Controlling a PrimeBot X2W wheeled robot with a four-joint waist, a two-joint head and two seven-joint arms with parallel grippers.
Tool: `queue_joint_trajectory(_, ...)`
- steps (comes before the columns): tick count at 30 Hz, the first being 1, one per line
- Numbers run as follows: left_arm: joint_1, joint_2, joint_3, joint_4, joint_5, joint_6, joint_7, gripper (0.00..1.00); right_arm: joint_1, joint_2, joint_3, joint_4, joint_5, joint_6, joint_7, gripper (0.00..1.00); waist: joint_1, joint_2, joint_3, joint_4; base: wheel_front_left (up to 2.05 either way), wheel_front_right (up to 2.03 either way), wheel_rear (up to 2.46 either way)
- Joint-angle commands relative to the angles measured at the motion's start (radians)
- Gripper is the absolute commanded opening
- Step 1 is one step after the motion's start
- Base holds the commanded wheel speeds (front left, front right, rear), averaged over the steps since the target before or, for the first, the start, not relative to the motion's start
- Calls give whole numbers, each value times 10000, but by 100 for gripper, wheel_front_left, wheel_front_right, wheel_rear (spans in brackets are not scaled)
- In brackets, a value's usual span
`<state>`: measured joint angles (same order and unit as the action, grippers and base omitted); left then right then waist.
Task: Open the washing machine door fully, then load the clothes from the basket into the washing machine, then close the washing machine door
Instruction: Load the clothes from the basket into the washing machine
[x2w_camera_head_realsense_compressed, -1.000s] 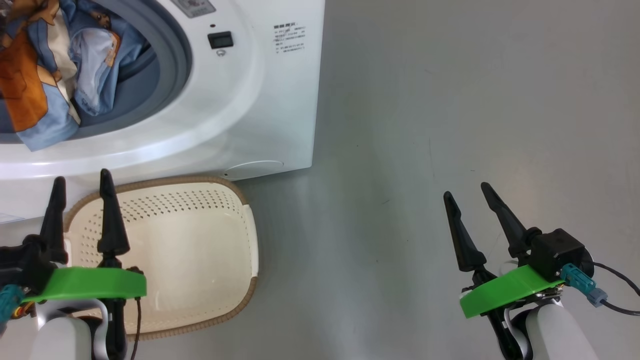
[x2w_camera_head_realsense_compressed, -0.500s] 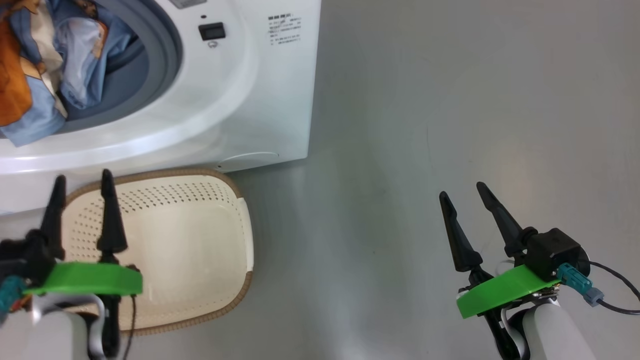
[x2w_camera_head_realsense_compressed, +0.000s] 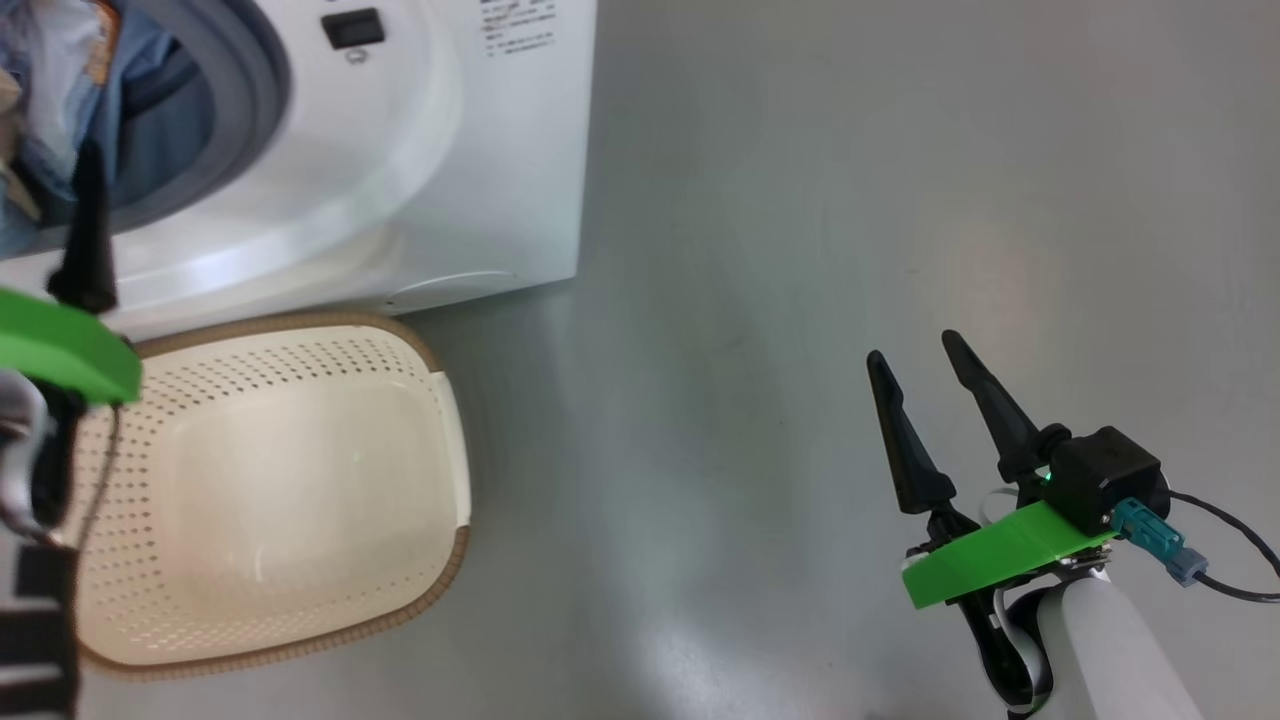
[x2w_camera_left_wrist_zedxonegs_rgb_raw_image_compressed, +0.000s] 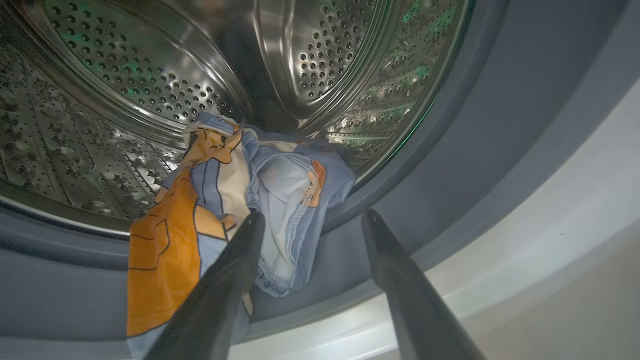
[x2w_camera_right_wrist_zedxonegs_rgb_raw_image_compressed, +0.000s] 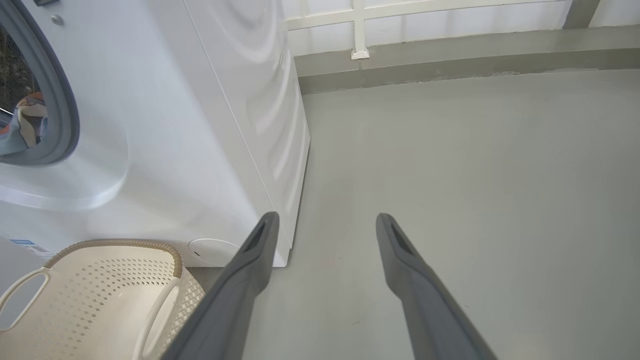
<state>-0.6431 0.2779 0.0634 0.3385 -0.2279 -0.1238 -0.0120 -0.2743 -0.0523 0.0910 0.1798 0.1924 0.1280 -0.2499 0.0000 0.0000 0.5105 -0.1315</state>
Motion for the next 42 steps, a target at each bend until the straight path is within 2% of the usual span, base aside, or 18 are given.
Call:
queue_joint_trajectory(1, -284, 543, 220, -114, -139, -52, 95, 100, -30, 20, 268, -223, 98, 27, -118, 100, 0, 0, 138, -138, 0, 0, 0)
queue_joint_trajectory(7, -1506, 1384, -450, 860, -439, -65, 1203, 100, -205, 20, 350, -229, 291, 27, -118, 100, 0, 0, 363, -393, 0, 0, 0)
queue_joint_trajectory(13, -2647, 1863, -843, 1851, -1257, -67, 2301, 100, -381, 20, 443, -251, 419, 27, -118, 100, 0, 0, 605, -581, 0, 0, 0)
queue_joint_trajectory(20, -3546, 2500, -1048, 3022, -1450, -68, 3053, 100, -505, 20, 538, -267, 609, 27, -118, 100, 0, 0, 745, -820, 0, 0, 0)
queue_joint_trajectory(30, -4472, 2843, -1676, 4313, -1401, -68, 3657, 100, -604, 20, 573, -256, 696, 27, -118, 100, 0, 0, 846, -953, 0, 0, 0)
queue_joint_trajectory(42, -5306, 2860, -2212, 5639, -1225, 47, 3670, 100, -634, 20, 620, -286, 665, 27, -118, 100, 0, 0, 953, -1034, 0, 0, 0)
